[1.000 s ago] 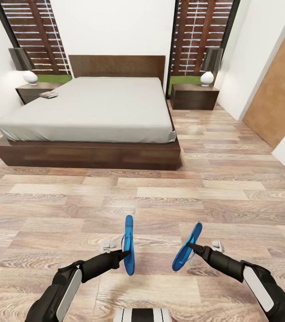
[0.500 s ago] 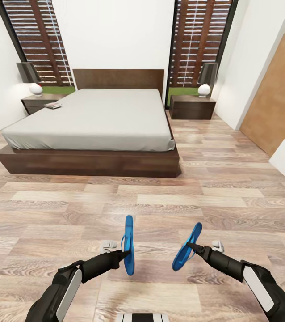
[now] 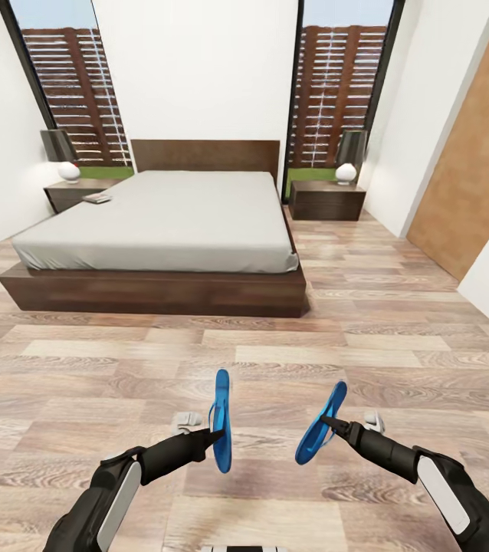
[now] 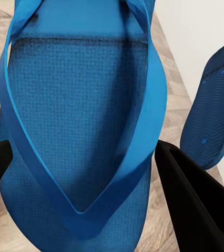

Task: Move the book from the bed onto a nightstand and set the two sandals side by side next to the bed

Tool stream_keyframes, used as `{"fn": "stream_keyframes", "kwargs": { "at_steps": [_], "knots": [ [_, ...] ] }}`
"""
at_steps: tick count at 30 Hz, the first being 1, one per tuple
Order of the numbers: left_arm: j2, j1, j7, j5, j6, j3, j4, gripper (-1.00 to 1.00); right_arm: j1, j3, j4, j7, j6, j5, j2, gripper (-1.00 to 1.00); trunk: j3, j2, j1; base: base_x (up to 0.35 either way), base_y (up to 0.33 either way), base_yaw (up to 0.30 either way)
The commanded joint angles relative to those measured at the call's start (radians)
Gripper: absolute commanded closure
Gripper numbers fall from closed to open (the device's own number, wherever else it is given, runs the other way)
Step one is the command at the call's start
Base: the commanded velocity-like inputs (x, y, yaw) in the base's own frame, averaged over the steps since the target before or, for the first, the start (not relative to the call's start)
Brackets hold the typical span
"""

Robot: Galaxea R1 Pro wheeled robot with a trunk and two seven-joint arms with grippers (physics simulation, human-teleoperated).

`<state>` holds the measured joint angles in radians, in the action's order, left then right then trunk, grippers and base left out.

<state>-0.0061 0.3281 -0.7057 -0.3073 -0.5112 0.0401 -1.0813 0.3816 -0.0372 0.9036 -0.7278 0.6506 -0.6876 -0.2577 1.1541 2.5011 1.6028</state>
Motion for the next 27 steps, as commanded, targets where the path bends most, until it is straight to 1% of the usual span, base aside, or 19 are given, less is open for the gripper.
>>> {"fn": "stream_keyframes", "kwargs": {
  "at_steps": [1,6,23,27],
  "knots": [
    [-0.001,0.000,0.000,-0.006,-0.007,0.000,0.000,1.00,0.000,-0.001,0.000,-0.001,0.006,-0.003,0.000,1.00,-0.003,0.000,-0.001,0.000,0.000,0.000],
    [-0.001,0.000,0.000,-0.006,-0.007,0.000,0.000,1.00,0.001,-0.001,0.000,-0.001,0.006,-0.003,0.000,1.00,-0.022,-0.002,-0.003,0.000,0.000,0.000],
    [-0.002,0.001,0.000,-0.006,-0.007,0.000,0.000,1.00,0.000,-0.001,-0.001,0.001,0.004,-0.003,0.002,1.00,-0.076,-0.121,-0.068,0.000,0.000,0.000],
    [-0.010,0.001,0.001,-0.006,-0.007,0.000,0.000,1.00,0.000,-0.001,-0.002,0.001,0.004,-0.003,0.001,1.00,-0.088,-0.149,-0.084,0.000,0.000,0.000]
  ]
}}
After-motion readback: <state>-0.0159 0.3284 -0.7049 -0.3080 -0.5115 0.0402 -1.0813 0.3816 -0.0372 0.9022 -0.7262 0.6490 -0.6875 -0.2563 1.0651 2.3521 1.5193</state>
